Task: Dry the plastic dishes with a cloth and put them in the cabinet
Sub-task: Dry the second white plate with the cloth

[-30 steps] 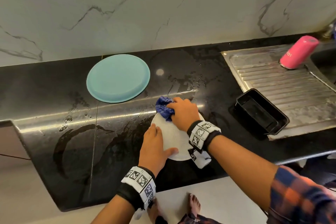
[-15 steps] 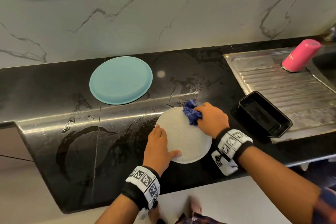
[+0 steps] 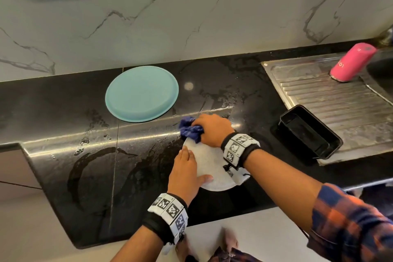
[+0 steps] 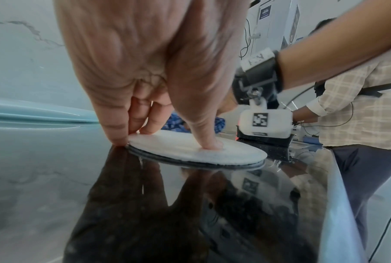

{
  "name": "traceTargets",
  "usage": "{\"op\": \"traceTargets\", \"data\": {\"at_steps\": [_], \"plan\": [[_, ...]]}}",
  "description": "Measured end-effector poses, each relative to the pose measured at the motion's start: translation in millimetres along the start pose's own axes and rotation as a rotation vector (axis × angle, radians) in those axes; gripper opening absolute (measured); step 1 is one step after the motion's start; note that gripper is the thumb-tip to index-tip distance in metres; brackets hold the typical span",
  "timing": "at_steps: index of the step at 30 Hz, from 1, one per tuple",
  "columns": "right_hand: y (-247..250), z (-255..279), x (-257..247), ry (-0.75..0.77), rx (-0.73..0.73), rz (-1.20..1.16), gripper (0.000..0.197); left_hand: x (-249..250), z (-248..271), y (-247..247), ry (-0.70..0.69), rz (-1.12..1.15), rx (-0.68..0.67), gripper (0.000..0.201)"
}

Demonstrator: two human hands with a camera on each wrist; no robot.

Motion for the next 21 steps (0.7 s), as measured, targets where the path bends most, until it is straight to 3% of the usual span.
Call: {"op": "traceTargets", "data": {"at_steps": [5,10,15,21], "plan": [[6.7,53.0,76.6,-0.305,0.089,-0.143,0.028,0.6,3.7,-2.3,0.007,0.035,-0.013,0.108],[-21.0,117.1,82.8,-0.476,0.103,-0.097,0.04,0.7,4.1,-2.3,0.015,0.037,-0.023,0.109],[-31.2,138.7,76.6,-0.494,0.11,-0.074,0.046,1.1,7.9,-2.9,0.006,0.054,0.003,0.105],[-3.5,74.1,87.6,-0.299,0.091,-0.161,0.039,-5.1,40.1,-1.0,-0.064,0.062,0.062,0.075]]}}
Point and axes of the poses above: each hand's wrist, its own z-axis away from the middle knuckle, its own y-axis out of the back of the hand, x = y × z, the point moved 6 cm from there along -z, towards the middle knuckle, and after that the axes turned 2 degrees about y, right-handed, at the moved point
